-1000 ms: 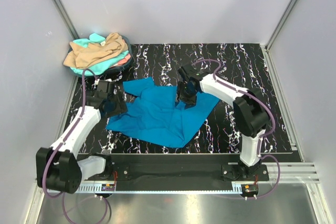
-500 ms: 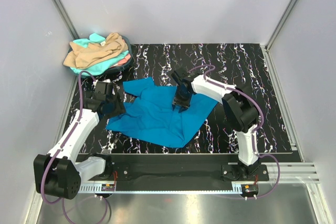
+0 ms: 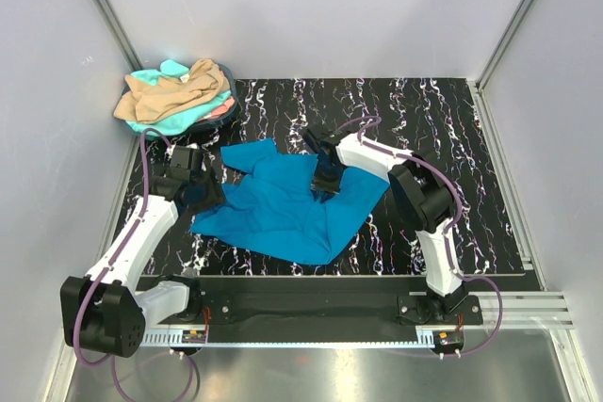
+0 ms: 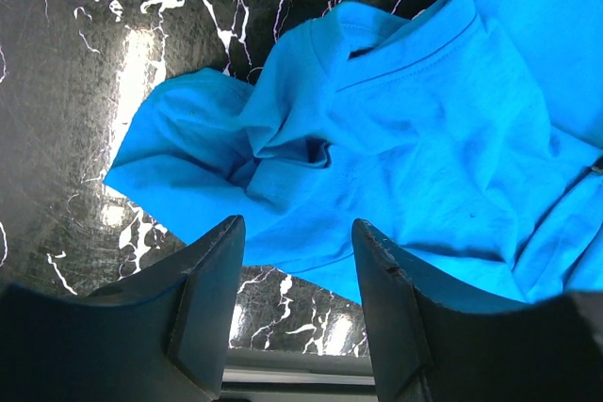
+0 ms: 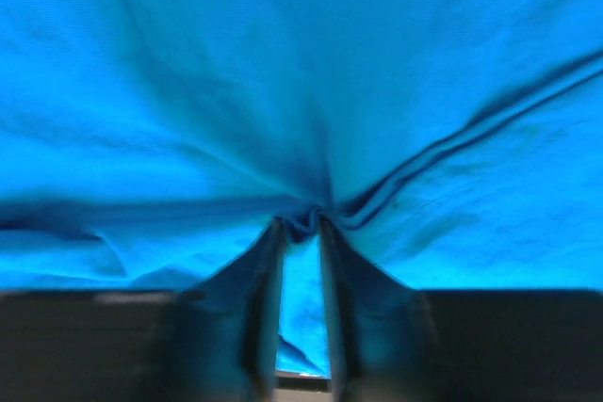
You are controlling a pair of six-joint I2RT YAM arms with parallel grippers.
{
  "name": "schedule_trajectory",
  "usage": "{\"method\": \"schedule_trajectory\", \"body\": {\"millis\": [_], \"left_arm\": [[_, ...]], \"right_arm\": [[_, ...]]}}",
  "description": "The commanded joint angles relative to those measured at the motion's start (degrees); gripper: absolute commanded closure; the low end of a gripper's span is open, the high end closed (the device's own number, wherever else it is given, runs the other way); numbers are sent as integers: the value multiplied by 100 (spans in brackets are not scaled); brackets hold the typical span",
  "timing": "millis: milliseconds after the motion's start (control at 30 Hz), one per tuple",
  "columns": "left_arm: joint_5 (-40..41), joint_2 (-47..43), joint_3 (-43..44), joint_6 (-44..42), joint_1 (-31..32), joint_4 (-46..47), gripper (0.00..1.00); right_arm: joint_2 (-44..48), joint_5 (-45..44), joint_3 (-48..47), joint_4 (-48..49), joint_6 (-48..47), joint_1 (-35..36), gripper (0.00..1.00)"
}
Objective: Fold and stack the t-shirts
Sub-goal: Flatten the tshirt out
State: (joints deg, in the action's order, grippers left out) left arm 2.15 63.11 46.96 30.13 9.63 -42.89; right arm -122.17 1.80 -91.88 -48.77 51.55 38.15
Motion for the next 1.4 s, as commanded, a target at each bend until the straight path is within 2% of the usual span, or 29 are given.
{"method": "schedule_trajectory", "body": {"millis": [0,100,200,300,433,500,567,600,733,967,1067,1100,1267,1367], "left_arm": [[-4,-36,164,116,-5,1,46],[4,17,199,151,4,-105,45],[31,-9,208,195,-5,-140,44],[5,52,296,195,4,-219,42],[-180,245,340,274,13,-369,38],[-311,298,331,379,109,-465,38],[-233,359,296,511,363,-553,38],[-233,386,279,538,451,-553,38],[83,553,208,582,654,-387,39],[1101,1457,779,73,654,-518,39],[1077,1634,832,-25,646,-387,39],[1042,1739,841,-42,654,-334,41],[1025,2047,964,-42,646,-237,70],[1006,2109,990,-60,646,-219,72]], "right_arm": [[35,-504,-269,-263,13,43,77],[219,-707,-261,-422,-83,35,85],[553,-918,-120,-527,-162,43,87],[1018,-1103,90,-624,-355,43,100],[1870,-1392,643,-809,-479,34,100],[2579,-1490,1275,-669,-523,34,100],[3213,-1455,2135,-625,-418,34,100],[3391,-1411,2139,-598,-365,34,100],[4147,-1349,3181,-590,-40,26,100],[4983,-1454,3738,-686,197,-45,100],[5106,-1472,3808,-721,224,-106,100],[5141,-1464,3817,-739,233,-124,100],[5326,-1507,3835,-870,198,-282,100],[5423,-1481,3809,-879,136,-422,100]]}}
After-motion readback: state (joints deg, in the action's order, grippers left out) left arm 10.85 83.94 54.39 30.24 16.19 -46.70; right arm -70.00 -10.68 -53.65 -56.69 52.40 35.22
